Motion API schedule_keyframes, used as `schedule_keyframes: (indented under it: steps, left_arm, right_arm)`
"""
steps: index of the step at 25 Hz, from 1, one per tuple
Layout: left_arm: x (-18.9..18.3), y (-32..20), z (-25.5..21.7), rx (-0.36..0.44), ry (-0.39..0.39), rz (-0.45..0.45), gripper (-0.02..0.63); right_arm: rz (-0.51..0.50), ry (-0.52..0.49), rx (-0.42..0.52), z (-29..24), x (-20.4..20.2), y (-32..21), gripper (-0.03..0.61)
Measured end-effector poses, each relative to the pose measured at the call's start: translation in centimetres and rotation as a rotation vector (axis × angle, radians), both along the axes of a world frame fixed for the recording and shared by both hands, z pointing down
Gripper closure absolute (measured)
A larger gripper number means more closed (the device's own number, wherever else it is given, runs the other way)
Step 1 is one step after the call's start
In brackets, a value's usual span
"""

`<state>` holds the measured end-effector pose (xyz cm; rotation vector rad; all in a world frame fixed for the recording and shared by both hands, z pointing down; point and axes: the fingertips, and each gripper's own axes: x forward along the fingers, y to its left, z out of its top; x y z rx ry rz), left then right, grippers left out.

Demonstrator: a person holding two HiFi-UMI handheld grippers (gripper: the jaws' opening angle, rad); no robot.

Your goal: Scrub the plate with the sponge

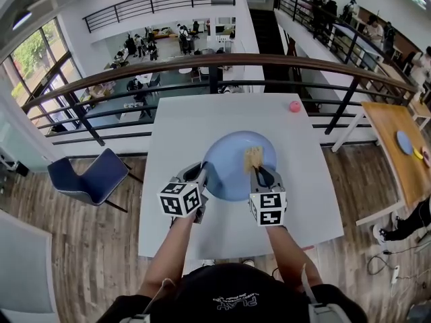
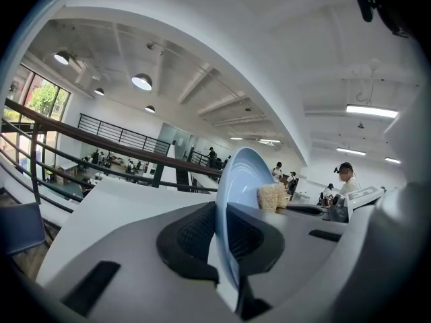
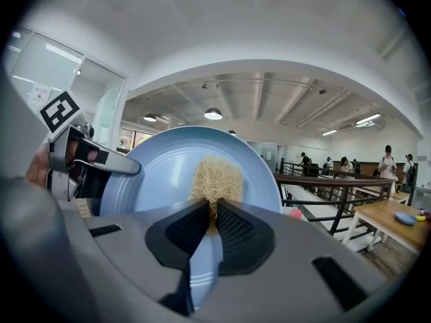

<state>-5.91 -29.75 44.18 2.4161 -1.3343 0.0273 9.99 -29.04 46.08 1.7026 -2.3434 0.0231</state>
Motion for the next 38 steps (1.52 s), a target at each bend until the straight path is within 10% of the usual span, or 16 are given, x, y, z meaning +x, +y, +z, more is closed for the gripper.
schedule_keyframes:
  steps: [13,38]
  left_arm:
    - [-0.4,-0.6,-0.3,0.014,-0.018,-0.010,0.586]
    - [-1.1,-0.4,-1.3,0.041,-0.045,-0.033,0.586]
  right_arm:
    - [0.036,-0.003,0.004,-0.6,1.9,0.1,0.534]
    - [-0.299,0.025,-0.070,1.1,-12.9,4.3,0.534]
